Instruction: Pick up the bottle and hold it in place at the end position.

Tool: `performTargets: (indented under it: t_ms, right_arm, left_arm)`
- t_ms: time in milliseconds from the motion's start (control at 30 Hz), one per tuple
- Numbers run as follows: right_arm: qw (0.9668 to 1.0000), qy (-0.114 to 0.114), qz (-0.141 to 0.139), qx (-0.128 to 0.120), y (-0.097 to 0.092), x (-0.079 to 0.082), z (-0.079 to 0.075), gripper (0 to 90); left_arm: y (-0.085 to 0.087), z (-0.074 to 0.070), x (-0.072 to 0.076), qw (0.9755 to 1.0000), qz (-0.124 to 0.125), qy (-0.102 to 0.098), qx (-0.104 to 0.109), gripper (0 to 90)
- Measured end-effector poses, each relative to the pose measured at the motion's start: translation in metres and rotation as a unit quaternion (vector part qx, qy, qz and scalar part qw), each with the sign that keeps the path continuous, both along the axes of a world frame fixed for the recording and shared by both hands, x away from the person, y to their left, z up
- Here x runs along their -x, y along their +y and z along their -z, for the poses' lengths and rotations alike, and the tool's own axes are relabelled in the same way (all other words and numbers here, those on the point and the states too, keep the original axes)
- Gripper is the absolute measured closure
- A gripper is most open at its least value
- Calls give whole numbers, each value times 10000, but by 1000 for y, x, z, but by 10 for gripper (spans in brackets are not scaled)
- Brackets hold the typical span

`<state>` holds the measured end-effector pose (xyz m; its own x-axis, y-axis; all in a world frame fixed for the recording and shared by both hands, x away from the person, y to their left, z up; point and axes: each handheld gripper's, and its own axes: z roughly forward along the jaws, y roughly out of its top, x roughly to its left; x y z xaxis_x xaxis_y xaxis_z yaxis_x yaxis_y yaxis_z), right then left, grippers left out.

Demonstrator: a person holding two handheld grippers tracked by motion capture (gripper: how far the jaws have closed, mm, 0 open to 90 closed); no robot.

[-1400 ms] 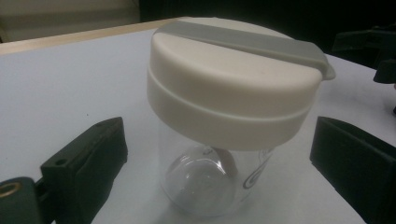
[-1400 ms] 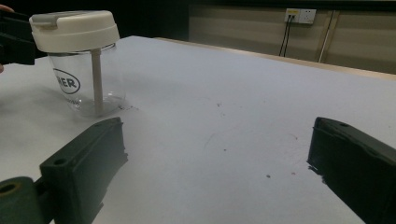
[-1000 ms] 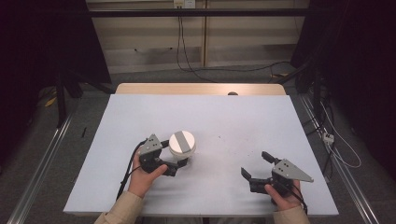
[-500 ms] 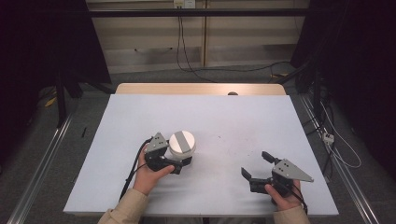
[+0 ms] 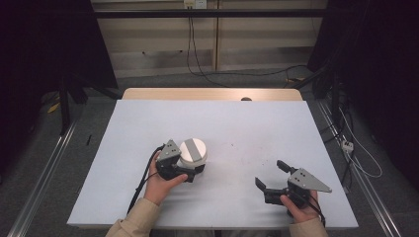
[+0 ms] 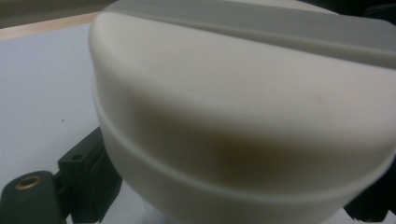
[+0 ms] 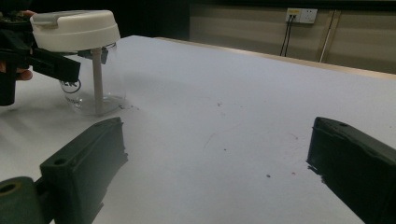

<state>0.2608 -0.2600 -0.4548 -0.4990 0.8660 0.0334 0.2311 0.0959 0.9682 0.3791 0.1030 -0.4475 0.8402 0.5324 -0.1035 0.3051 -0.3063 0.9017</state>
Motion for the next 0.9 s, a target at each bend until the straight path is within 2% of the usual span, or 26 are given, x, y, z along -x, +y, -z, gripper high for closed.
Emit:
performTargets:
  t_ms: [433,733,900]
  right_arm:
    - [10000,3,-1,18,0,0,0,38]
    - [10000,-3,-7,21,0,0,0,38]
    - [10000,-11,-1,14,0,1,0,38]
  left_arm:
    - [-2,-2,1,9995,-7,-258,-197,177]
    - [-4,-2,1,9995,-25,-267,-178,182]
    - [-5,-2,2,9990,-10,-380,-233,183]
